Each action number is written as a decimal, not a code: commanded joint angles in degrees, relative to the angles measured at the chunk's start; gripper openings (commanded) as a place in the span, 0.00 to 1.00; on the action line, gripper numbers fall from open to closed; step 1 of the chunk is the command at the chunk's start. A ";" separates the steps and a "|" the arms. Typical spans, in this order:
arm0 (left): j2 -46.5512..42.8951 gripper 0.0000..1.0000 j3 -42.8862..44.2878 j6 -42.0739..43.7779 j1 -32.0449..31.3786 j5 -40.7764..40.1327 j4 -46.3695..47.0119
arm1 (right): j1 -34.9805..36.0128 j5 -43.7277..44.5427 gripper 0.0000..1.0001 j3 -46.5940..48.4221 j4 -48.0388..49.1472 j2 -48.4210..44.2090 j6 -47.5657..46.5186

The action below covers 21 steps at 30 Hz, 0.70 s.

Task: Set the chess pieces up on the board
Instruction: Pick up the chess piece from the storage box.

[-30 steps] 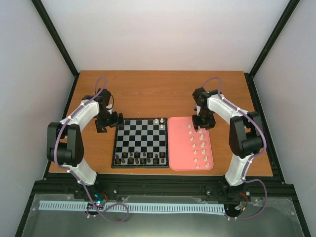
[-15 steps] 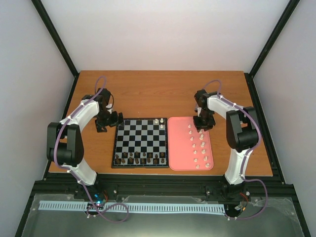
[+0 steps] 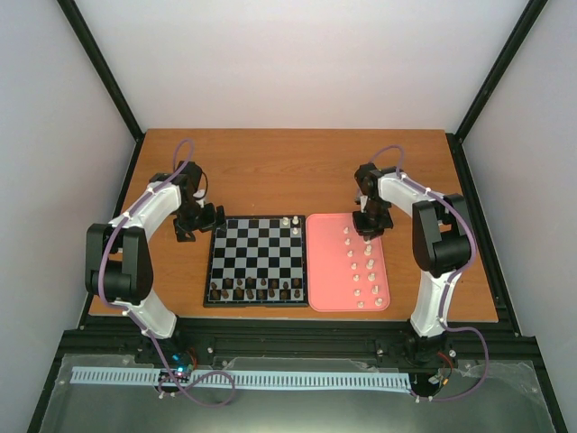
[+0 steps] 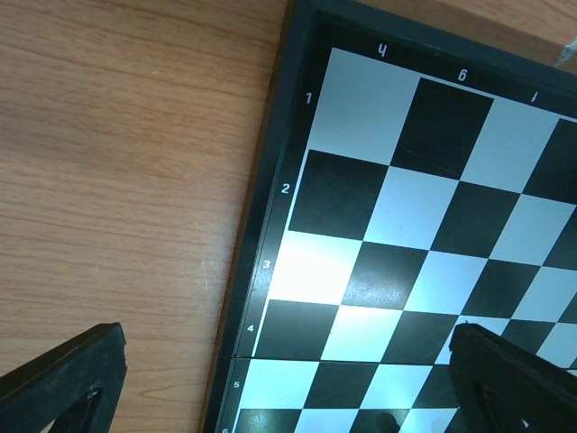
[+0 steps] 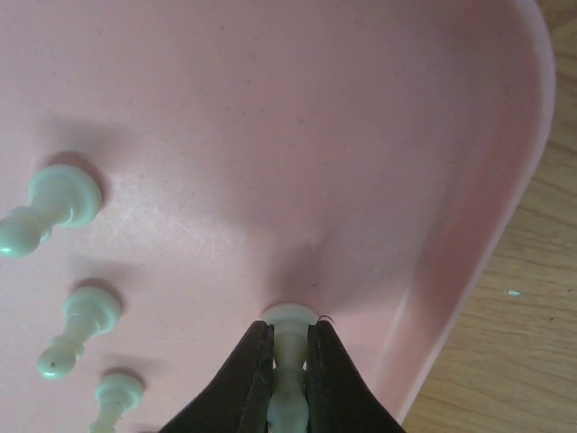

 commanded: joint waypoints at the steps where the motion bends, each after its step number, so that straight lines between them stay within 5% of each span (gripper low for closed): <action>1: -0.13 1.00 1.17 0.74 0.33 0.25 -0.23 | -0.56 0.73 0.03 2.15 -0.93 -2.72 0.75; 8: -1.41 1.00 0.83 0.79 0.34 0.34 0.35 | 1.59 0.58 0.03 13.33 -5.66 -3.77 1.88; 21: -4.51 1.00 -0.51 0.43 0.33 0.32 0.50 | 18.53 -3.75 0.03 45.99 -15.16 13.30 2.49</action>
